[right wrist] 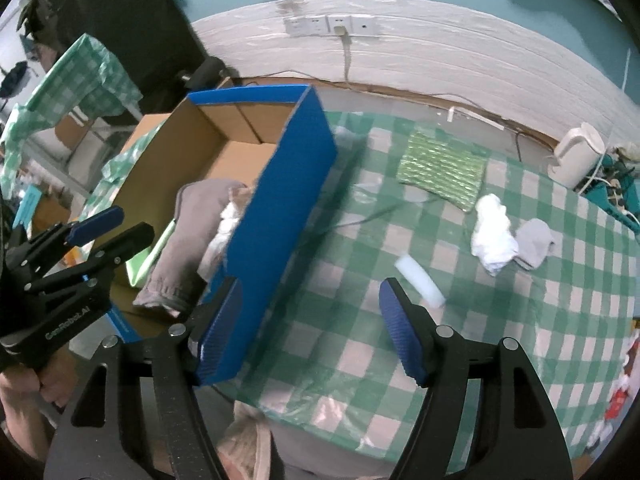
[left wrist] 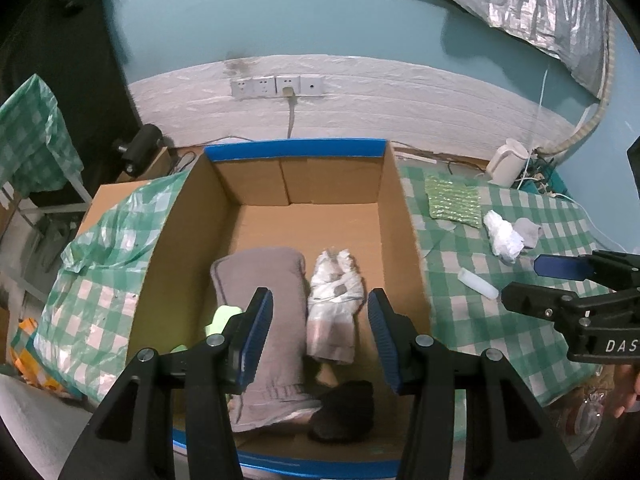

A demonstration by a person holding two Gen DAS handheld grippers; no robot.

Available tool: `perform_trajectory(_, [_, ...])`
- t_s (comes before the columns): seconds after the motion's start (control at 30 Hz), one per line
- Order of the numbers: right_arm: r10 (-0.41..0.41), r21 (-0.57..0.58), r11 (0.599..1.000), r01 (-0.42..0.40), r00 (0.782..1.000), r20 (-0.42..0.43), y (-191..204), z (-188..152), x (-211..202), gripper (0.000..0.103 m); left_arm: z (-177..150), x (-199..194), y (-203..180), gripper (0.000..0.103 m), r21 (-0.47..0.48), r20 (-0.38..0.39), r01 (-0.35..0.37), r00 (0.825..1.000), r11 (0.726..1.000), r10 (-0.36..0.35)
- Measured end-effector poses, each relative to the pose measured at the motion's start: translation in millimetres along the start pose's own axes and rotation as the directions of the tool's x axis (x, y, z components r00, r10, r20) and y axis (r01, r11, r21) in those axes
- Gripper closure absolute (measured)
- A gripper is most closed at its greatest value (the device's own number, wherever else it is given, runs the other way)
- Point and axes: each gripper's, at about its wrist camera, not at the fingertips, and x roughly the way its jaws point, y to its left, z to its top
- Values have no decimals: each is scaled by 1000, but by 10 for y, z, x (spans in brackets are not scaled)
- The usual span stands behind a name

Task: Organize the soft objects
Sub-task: 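Move both open tools from the box back over the table items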

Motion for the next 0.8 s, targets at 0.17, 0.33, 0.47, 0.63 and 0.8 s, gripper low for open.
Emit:
perform_trajectory(0.17, [-19,18,1000,19,1000,15,-114,-26,-83,31,35,-34,-147,53,16,3,4,1000,1000,-4])
perform_trajectory(0.33, [-37,47,998,36,999,35,-273,-54,-181,31,76,-80,-303,49,38,8,12,1000,999,-12])
perform_trajectory(0.47, [-56,76,996,52,997,50,-420,-97,-251,31,83,-117,-446,47,67,23,10,1000,998,-11])
perform_trajectory(0.63, [-72,113,991,65,996,59,-609,-159,-323,31,62,-112,-590,47,96,17,2,1000,995,-4])
perform_trajectory(0.8, [-79,145,987,68,995,69,-780,-229,-389,31,58,-107,-724,45,118,18,-10,1000,993,8])
